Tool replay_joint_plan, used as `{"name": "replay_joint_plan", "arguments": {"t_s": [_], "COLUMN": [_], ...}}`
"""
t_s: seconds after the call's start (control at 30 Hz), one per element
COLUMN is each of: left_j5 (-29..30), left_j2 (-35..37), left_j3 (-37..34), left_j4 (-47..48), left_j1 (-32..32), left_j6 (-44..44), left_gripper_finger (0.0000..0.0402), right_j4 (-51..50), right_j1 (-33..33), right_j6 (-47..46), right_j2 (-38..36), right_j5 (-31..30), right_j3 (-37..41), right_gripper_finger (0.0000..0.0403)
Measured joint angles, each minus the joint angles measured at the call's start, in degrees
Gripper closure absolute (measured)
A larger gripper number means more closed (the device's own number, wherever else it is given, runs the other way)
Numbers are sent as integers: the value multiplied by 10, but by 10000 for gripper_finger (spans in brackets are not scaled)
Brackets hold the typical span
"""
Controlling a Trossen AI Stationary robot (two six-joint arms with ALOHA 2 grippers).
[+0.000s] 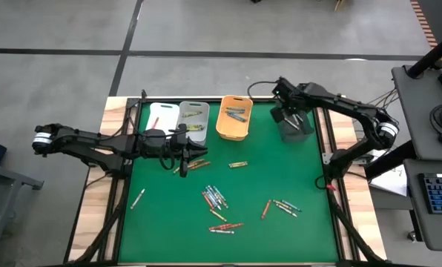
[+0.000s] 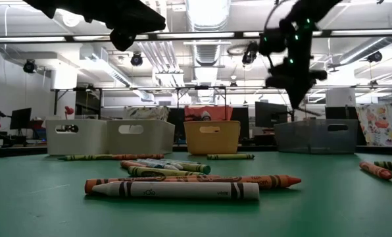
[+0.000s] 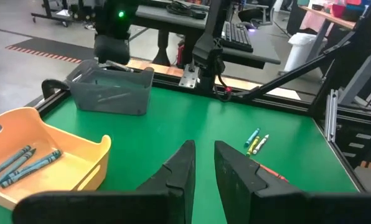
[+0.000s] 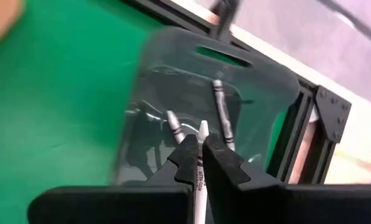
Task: Sort crayons
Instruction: Put the white crayon into the black bin, then put the orange crayon into the white bin
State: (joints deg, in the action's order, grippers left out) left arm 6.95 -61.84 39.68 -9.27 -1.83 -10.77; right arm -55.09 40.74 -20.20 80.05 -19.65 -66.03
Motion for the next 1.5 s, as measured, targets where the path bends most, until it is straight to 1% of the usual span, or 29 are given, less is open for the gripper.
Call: {"name": "replay_joint_plan", "arguments": {"t_s": [0.1, 0.27, 0.53, 0.73, 0.83, 1.07, 1.2, 1.37, 1.5], "left_j5": [0, 0, 0, 0, 0, 0, 0, 0, 0], "left_j2": [0, 0, 0, -1, -4, -11, -10, -10, -10], "left_j3": [0, 0, 0, 0, 0, 0, 0, 0, 0], "left_j4": [0, 0, -1, -1, -1, 0, 10, 63, 136], "left_j1": [0, 0, 0, 0, 0, 0, 0, 0, 0], "left_j6": [-1, -1, -1, -1, -2, -8, -30, -77, -126], "left_gripper_finger": [359, 359, 359, 359, 359, 359, 359, 359, 359], "right_j4": [34, 103, 185, 194, 195, 198, 197, 197, 198], "right_j1": [34, 61, 66, 66, 65, 65, 64, 50, 16], "right_j6": [2, -11, -23, -25, -27, -27, -28, -37, -54], "right_j2": [0, 0, 0, 0, 0, -1, -15, -58, -100], "right_j5": [5, 6, 6, 6, 7, 7, 8, 33, 37], "right_j3": [34, 92, 155, 167, 167, 167, 166, 166, 166], "right_gripper_finger": [390, 390, 390, 387, 370, 301, 275, 267, 273]}}
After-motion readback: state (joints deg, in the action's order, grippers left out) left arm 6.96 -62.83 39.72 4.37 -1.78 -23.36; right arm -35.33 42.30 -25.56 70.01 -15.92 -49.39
